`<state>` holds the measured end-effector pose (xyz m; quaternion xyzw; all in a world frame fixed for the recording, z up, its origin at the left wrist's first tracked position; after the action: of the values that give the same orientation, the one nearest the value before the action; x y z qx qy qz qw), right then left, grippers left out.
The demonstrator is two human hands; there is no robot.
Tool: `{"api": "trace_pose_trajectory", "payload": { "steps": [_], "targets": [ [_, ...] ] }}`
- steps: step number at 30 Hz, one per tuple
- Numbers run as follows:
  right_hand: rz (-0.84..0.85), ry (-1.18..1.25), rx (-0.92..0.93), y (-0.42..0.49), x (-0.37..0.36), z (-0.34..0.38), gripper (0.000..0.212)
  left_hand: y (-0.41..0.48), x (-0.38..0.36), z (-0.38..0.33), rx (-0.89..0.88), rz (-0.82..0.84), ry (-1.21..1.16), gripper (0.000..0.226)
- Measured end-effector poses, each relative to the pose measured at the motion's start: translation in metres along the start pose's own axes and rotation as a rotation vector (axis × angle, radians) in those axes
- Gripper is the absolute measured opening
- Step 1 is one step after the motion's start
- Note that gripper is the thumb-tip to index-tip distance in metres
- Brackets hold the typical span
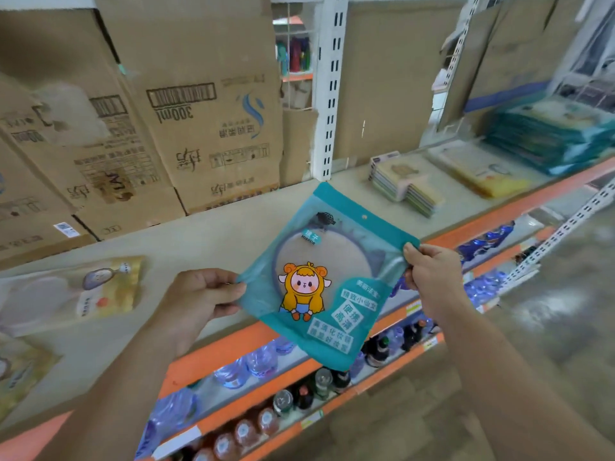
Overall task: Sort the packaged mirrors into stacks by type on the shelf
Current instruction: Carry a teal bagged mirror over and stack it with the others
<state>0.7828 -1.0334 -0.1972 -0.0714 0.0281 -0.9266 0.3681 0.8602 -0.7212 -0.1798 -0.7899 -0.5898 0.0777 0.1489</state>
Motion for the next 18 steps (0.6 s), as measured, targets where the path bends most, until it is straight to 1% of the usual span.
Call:
{"api": "trace_pose_trajectory", "payload": {
  "steps": [4,12,18],
  "targets": [
    [-0.028,-0.005,-0.032,0.018,0.015,-0.004,0.025,0.019,-0.019,-0.006,0.003,0.051,0.027,0.009],
    [-0.139,-0.057,-0.019,0.064,0.034,0.004,0.033,0.076,-0.059,-0.029,0.019,0.135,0.030,0.011],
    [-0.198,-0.052,-0.036,0.095,0.043,0.008,0.034,0.114,-0.084,-0.042,0.013,0.183,0.039,0.010]
  ]
}}
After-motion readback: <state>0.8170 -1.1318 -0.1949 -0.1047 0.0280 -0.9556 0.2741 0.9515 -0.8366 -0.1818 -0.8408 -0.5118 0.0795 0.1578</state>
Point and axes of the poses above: each hand's wrist, its own y-axis towards the middle knuckle, its own x-axis out of the back of the hand, z = x × y, the point moved 1 cm from there along y, towards the middle knuckle, and after that the axes turned 1 degree about x, right-handed, at the moved point
